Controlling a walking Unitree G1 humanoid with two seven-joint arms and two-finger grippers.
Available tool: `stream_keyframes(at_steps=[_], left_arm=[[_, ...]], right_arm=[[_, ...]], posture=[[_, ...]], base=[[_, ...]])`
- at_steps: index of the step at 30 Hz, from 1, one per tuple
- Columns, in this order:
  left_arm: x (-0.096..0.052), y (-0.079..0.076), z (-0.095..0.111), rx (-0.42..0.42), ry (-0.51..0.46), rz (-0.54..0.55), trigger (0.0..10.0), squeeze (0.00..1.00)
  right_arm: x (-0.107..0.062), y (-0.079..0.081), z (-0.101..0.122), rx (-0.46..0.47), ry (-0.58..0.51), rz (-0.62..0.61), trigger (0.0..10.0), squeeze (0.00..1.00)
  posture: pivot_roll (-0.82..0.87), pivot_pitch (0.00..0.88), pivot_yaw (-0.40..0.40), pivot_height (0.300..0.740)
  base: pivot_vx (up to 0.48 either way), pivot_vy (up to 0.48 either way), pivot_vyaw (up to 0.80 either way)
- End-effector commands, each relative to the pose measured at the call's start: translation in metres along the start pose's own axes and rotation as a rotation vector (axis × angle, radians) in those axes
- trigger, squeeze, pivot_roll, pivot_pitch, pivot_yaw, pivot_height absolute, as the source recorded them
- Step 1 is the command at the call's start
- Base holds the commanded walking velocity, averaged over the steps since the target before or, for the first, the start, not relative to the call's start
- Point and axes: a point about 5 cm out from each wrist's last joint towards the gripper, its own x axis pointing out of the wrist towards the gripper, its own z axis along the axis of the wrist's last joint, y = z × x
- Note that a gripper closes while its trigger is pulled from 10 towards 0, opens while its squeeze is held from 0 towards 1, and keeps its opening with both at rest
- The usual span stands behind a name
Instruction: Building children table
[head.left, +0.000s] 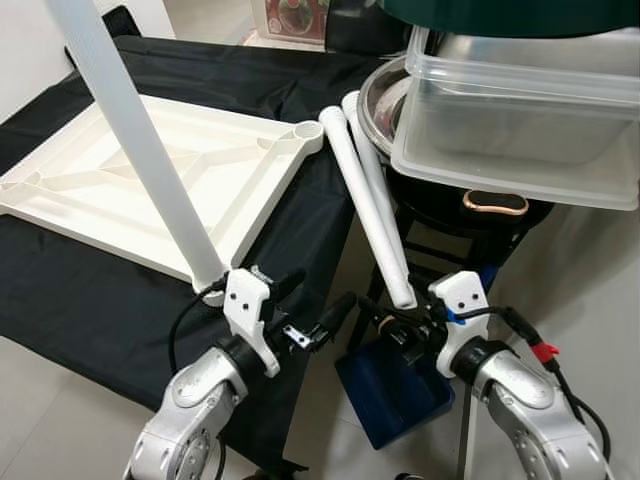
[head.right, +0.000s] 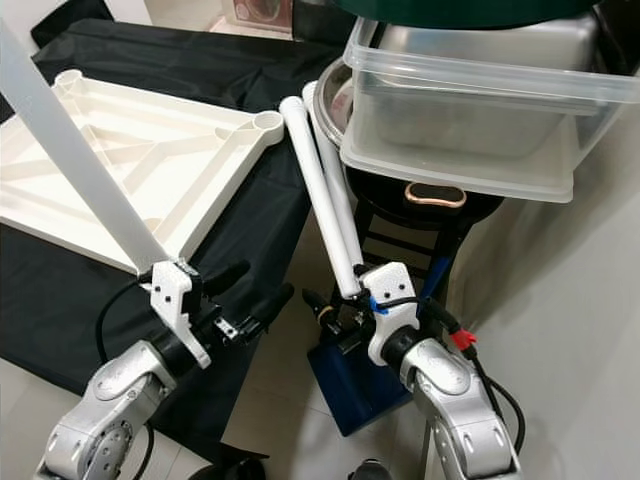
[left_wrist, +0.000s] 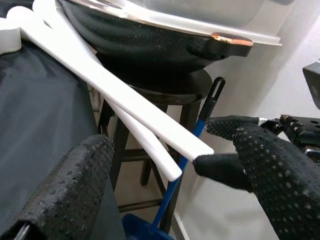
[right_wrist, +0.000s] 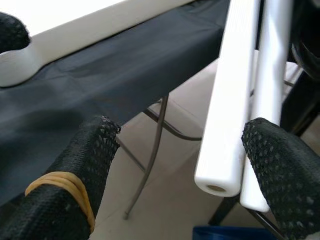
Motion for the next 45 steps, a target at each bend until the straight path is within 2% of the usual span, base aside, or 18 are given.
stream_keyframes(at_steps=[1,19,21,25,30,45], left_arm=[[-0.0026,0.0027,-0.0037,-0.008,0.014,0.008,10.0,0.0],[-0.0021,0.0061,-0.004,-0.011,0.015,0.011,10.0,0.0],[-0.0017,0.0065,-0.0037,-0.01,0.014,0.013,10.0,0.0],[-0.0015,0.0066,-0.0035,-0.009,0.013,0.014,10.0,0.0],[-0.0013,0.0063,-0.0028,-0.005,0.011,0.015,10.0,0.0],[-0.0019,0.0073,-0.0021,-0.002,0.012,0.014,10.0,0.0]], right_arm=[[-0.0006,-0.0031,-0.0039,-0.003,0.01,-0.03,10.0,0.0],[0.002,-0.0029,-0.0046,-0.026,0.011,-0.026,10.0,0.0],[0.0026,-0.0018,-0.0035,-0.067,0.014,-0.006,10.0,0.0],[0.0029,-0.0017,-0.0029,-0.077,0.014,0.0,10.0,0.0],[0.0033,-0.0009,0.0,-0.136,0.015,0.027,10.0,0.0],[0.004,0.0007,0.0009,-0.145,0.011,0.043,10.0,0.0]], posture=[[-0.08,0.171,0.018,0.74],[-0.08,0.175,0.021,0.74],[-0.08,0.176,0.023,0.74],[-0.07,0.175,0.022,0.74],[-0.07,0.179,0.024,0.74],[-0.07,0.183,0.027,0.74]], base=[[0.0,0.0,0.0],[0.0,0.0,0.0],[0.0,0.0,0.0],[0.0,0.0,0.0],[0.0,0.0,0.0],[0.0,0.0,0.0]])
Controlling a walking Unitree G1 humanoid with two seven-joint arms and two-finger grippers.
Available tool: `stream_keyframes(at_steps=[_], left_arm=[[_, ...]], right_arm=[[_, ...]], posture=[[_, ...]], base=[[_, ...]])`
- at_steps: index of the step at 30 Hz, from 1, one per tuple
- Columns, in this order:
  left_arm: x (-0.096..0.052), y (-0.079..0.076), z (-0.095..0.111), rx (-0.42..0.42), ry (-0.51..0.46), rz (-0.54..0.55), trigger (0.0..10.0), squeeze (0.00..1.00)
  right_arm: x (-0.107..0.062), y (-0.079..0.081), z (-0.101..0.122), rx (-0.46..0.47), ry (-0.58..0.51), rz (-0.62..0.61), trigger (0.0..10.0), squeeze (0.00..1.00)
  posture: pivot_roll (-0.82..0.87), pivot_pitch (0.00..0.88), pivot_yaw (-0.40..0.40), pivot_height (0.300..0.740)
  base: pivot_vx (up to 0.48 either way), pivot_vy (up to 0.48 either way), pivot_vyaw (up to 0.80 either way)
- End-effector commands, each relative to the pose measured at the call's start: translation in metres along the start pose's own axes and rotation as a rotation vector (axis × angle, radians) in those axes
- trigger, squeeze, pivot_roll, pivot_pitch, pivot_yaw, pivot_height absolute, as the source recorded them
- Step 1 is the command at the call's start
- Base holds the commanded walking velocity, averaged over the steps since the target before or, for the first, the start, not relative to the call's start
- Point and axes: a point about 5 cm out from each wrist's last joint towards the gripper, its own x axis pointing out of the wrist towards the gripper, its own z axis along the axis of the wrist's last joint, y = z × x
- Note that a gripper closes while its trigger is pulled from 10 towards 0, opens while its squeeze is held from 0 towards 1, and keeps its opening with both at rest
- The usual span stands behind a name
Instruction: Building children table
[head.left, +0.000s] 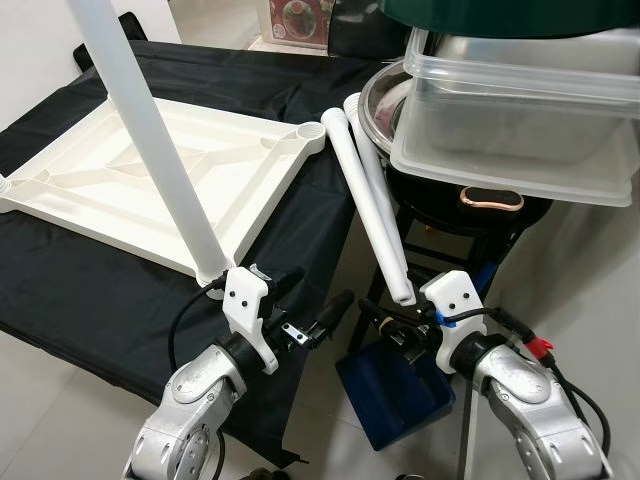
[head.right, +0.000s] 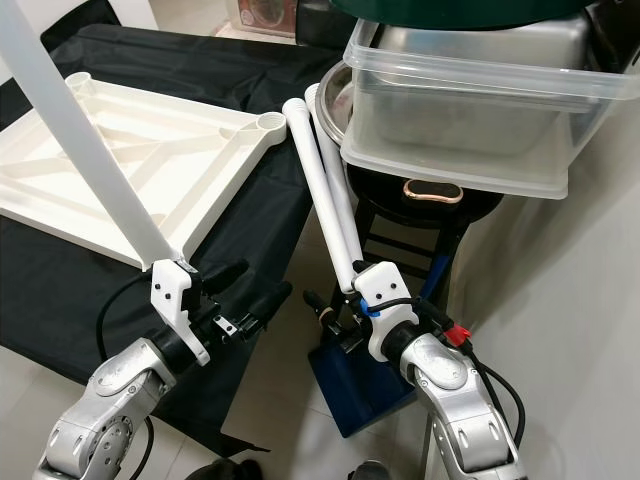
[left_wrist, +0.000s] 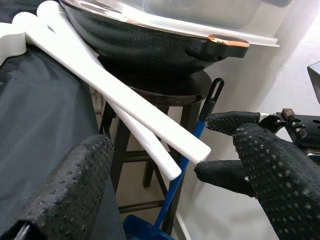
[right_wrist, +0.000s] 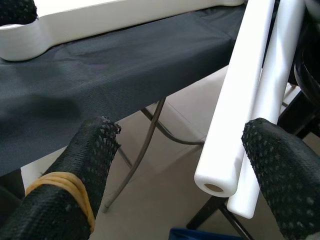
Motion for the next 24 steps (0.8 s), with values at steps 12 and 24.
stream_keyframes(at_steps=[12,24], left_arm=[[-0.0024,0.0032,-0.0035,-0.004,0.014,0.013,10.0,0.0],[-0.0028,0.0036,-0.003,-0.003,0.012,0.018,10.0,0.0]], right_arm=[[0.0001,0.0043,0.0004,-0.007,-0.008,0.04,10.0,0.0],[0.0005,0.0056,0.0005,-0.008,-0.006,0.048,10.0,0.0]], posture=[[-0.07,0.185,0.026,0.74],[-0.07,0.186,0.026,0.74]], base=[[0.0,0.0,0.0],[0.0,0.0,0.0]])
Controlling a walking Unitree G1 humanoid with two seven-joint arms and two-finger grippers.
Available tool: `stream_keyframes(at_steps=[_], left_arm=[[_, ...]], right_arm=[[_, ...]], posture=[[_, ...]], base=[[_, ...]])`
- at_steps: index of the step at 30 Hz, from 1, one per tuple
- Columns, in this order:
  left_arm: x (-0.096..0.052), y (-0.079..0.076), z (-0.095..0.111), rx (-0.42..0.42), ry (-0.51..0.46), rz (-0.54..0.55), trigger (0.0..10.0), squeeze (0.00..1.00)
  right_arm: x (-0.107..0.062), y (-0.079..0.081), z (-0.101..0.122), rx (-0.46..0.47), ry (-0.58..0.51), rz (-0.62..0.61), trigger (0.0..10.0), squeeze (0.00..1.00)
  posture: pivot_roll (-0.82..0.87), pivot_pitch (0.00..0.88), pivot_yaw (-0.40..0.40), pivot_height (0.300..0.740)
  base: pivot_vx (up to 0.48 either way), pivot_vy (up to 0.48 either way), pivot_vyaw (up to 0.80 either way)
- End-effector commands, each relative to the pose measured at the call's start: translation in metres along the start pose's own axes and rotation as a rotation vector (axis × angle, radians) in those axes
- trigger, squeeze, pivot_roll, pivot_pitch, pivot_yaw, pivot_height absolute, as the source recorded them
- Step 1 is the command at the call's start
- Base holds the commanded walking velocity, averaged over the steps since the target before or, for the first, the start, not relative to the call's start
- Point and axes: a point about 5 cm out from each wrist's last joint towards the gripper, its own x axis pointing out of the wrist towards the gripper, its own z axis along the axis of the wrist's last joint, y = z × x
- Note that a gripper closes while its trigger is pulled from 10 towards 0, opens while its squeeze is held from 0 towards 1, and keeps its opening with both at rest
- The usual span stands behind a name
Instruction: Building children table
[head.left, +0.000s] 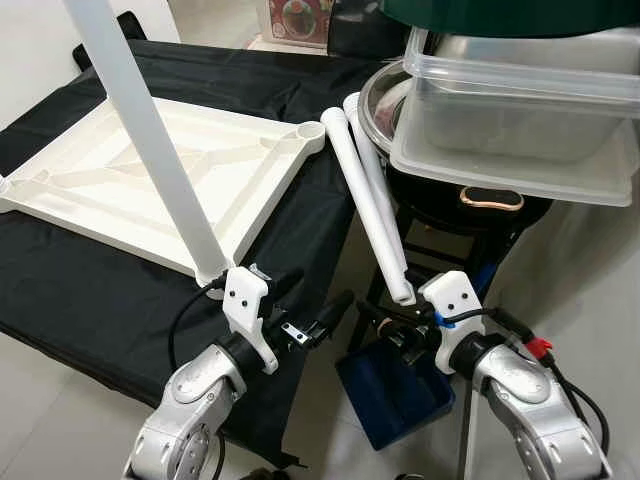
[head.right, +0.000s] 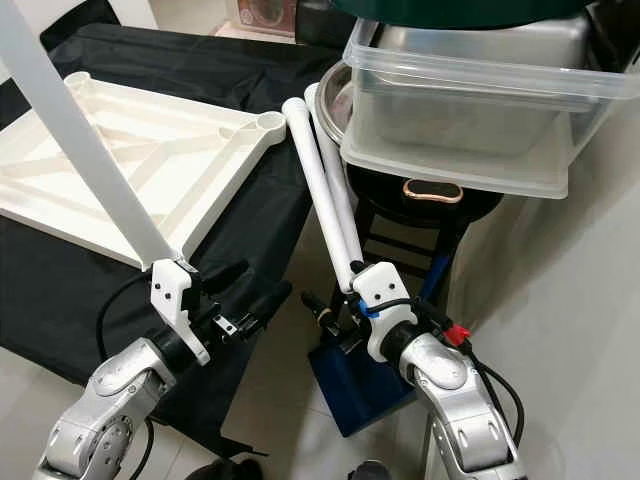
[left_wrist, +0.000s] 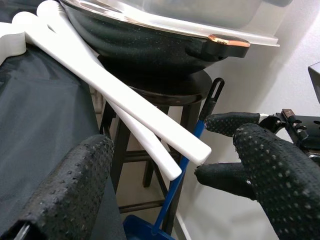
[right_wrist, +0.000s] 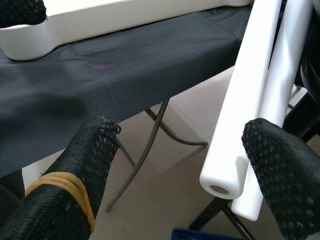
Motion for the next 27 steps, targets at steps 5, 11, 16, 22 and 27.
stream_keyframes(at_steps=[5,11,16,22,27], left_arm=[[-0.003,0.004,-0.003,-0.003,0.014,0.019,10.0,0.0],[-0.002,0.004,-0.003,-0.002,0.013,0.022,10.0,0.0],[-0.002,0.004,-0.002,-0.001,0.013,0.023,10.0,0.0],[-0.003,0.005,-0.001,-0.003,0.007,0.03,10.0,0.0],[-0.002,0.003,0.0,0.009,0.006,0.021,10.0,0.0]], right_arm=[[0.0,0.004,0.0,-0.004,-0.003,0.022,10.0,0.0],[0.0,0.004,0.0,-0.005,-0.001,0.023,10.0,0.0],[0.0,0.004,-0.001,-0.021,0.011,0.025,10.0,0.0],[-0.002,-0.006,-0.01,-0.082,0.084,-0.017,10.0,0.0],[-0.005,-0.016,-0.014,-0.089,0.116,-0.058,10.0,0.0]], posture=[[-0.07,0.188,0.025,0.74],[-0.06,0.188,0.023,0.74],[-0.06,0.187,0.022,0.74],[-0.06,0.191,0.022,0.74],[-0.07,0.191,0.017,0.74]], base=[[0.0,0.0,0.0],[0.0,0.0,0.0],[0.0,0.0,0.0],[0.0,0.0,0.0],[0.0,0.0,0.0]])
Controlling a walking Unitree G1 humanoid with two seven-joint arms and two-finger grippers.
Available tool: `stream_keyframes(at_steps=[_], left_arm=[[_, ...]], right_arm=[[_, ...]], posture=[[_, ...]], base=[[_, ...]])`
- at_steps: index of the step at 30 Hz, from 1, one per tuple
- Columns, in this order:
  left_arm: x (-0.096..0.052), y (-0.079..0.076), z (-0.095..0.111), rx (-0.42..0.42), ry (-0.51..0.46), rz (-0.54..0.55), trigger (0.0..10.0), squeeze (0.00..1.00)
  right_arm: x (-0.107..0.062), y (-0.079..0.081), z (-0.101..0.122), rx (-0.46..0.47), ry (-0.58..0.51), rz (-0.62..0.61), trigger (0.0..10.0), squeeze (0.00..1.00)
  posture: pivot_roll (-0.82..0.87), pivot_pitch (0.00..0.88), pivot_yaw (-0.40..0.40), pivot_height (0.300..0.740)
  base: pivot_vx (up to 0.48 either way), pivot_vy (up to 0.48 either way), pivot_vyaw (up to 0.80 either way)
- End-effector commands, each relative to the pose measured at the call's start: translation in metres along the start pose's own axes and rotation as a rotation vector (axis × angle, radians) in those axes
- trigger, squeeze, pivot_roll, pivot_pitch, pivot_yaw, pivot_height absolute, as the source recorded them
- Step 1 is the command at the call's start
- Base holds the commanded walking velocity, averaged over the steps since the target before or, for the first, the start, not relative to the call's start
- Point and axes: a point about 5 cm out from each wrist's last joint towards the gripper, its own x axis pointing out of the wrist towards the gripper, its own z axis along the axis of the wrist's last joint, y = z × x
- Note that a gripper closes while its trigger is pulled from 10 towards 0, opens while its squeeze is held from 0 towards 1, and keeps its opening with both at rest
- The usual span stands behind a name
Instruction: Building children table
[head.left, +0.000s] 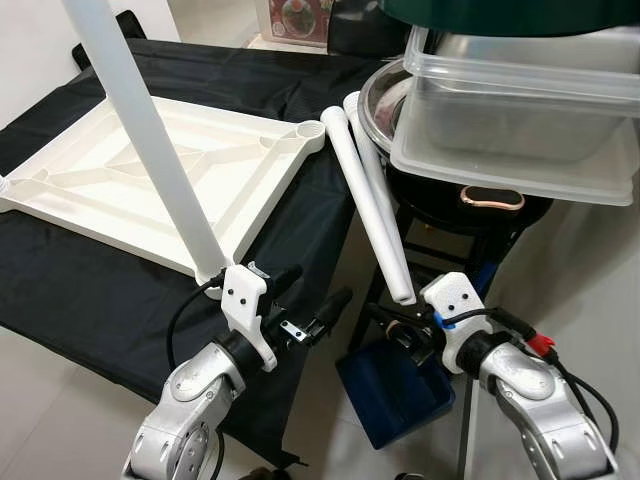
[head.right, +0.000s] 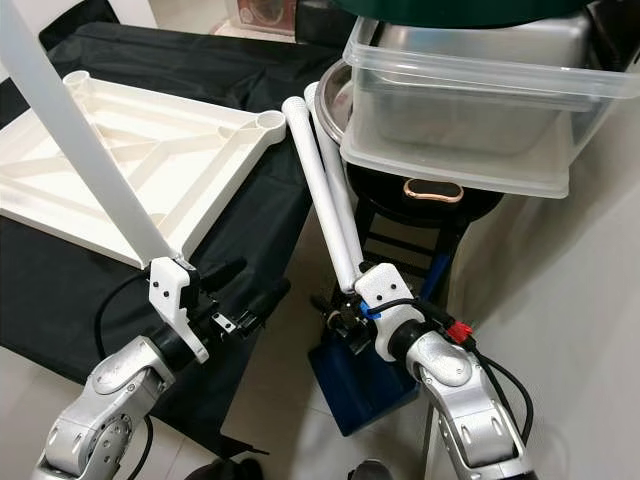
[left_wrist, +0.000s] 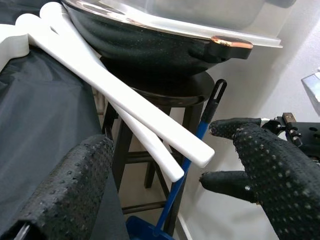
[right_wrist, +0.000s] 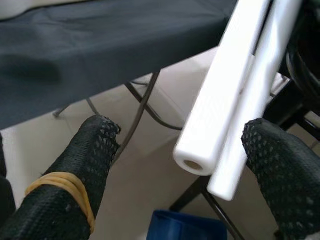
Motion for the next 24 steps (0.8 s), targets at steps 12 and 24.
stream_keyframes(at_steps=[12,24], left_arm=[[-0.012,0.008,0.006,0.218,0.115,-0.08,10.0,0.0],[-0.03,0.026,0.031,0.449,0.261,-0.216,10.0,0.0]], right_arm=[[-0.006,-0.024,-0.027,0.056,0.142,-0.125,10.0,0.0],[0.001,-0.032,-0.036,0.118,0.198,-0.119,10.0,0.0]], posture=[[-0.07,0.186,0.019,0.74],[-0.05,0.197,0.031,0.74]], base=[[0.0,0.0,0.0],[0.0,0.0,0.0]])
